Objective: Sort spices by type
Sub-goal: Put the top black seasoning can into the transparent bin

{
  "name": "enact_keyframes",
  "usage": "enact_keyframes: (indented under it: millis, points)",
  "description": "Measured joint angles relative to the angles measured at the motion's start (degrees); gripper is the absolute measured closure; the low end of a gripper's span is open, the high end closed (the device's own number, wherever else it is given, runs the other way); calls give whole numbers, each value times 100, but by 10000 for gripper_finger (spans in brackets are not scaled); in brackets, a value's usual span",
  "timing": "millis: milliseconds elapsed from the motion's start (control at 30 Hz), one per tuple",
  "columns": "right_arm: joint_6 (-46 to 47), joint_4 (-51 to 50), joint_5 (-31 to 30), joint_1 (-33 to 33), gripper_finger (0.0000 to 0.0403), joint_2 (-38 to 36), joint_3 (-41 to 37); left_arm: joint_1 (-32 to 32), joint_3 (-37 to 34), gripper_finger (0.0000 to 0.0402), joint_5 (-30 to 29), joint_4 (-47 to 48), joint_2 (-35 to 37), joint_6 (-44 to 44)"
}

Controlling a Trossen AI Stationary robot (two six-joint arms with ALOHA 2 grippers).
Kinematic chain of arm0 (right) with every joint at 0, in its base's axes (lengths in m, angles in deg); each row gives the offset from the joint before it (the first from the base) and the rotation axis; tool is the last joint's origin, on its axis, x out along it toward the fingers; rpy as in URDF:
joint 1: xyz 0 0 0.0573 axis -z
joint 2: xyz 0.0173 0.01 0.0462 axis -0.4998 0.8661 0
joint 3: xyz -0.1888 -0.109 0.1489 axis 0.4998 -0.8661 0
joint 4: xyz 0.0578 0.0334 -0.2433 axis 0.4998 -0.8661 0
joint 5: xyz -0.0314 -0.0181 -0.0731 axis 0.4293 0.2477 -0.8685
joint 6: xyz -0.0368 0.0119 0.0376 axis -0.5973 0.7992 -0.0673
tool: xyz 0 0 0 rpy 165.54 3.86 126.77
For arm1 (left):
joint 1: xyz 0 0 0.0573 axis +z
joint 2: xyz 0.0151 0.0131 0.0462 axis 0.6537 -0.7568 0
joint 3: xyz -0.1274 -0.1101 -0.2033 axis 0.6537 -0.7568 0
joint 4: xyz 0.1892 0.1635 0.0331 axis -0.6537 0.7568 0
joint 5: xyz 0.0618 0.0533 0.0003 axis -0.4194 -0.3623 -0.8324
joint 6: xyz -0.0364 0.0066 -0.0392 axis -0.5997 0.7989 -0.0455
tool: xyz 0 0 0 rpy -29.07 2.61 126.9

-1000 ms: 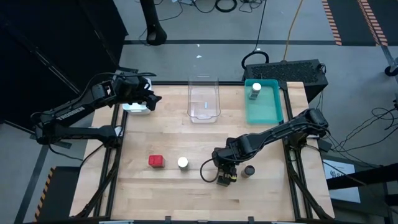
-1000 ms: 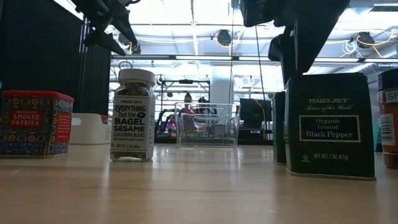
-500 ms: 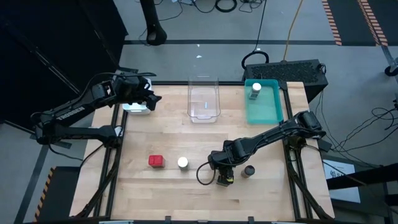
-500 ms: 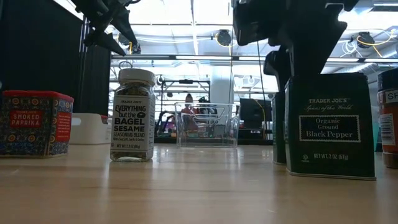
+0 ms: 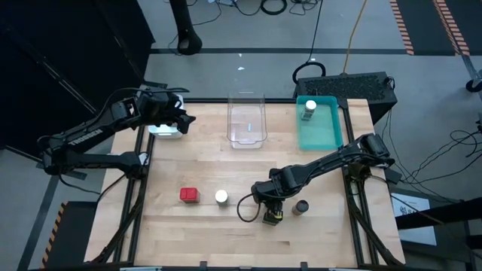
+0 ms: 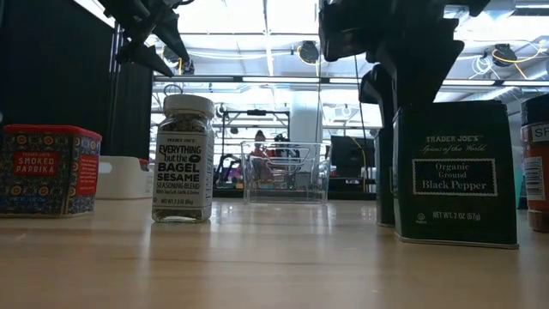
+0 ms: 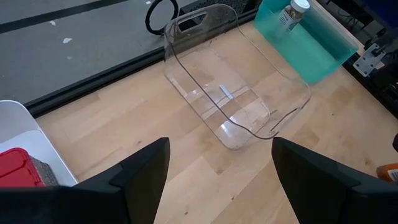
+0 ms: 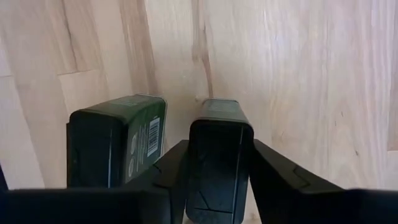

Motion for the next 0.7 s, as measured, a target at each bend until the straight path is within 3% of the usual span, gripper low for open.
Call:
enact_keyframes:
  millis: [433,567,700]
  points:
    - [-70,352,42,175,192,-9,-316,2,0,114,0,0,0,96]
    - [40,632,163,197,197,-9,-463,2,0,114,0,0,0,98]
    - [140,569,185,197,238,-20,-466,2,0,114,0,0,0,98]
